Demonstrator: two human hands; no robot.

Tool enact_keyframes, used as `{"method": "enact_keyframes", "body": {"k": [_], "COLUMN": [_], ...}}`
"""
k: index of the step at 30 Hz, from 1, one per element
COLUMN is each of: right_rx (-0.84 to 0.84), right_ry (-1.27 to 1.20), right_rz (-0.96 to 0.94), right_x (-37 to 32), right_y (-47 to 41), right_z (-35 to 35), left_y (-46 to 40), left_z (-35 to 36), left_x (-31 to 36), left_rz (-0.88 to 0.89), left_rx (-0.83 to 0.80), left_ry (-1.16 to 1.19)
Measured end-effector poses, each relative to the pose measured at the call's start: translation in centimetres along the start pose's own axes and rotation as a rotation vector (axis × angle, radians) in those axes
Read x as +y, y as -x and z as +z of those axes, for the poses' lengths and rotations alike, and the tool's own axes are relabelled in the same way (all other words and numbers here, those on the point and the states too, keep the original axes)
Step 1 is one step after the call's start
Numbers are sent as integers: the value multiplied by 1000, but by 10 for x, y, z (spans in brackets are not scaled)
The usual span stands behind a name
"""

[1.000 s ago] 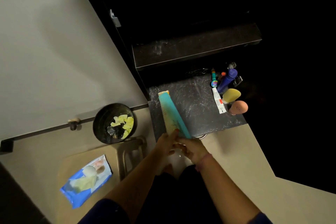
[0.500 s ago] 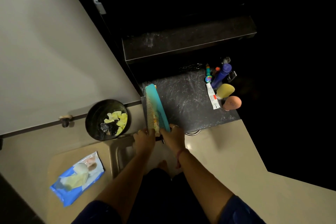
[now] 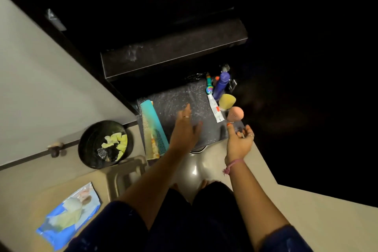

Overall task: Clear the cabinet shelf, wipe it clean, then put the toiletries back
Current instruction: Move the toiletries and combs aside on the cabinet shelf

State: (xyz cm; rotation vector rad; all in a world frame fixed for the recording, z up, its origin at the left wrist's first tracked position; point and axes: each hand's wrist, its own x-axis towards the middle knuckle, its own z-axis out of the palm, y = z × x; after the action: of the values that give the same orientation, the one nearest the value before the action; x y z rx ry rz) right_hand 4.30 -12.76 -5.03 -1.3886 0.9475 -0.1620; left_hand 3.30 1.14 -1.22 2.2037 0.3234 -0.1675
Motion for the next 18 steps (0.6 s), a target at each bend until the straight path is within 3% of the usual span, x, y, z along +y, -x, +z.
{"method": "enact_keyframes", "body": {"k": [4,7,11,18], "right_rx": [-3,1,-18,-35], "right_ry": [31,21,45,134], "right_rz": [-13,-43,-120,-132], "right_x": [3,8,6,5], "right_y": [-12,-19,-27,-37], "right_z": [10,16,20,26], "left_y": [-37,-61,-78,-86], "left_z": [24,34,41,46], "left_x": [39,56,70,75], "left_rz": [389,529,564,372], "left_rx": [-111,-190,-181,-265], "left_ry": [-340,-565,-771,-771]}}
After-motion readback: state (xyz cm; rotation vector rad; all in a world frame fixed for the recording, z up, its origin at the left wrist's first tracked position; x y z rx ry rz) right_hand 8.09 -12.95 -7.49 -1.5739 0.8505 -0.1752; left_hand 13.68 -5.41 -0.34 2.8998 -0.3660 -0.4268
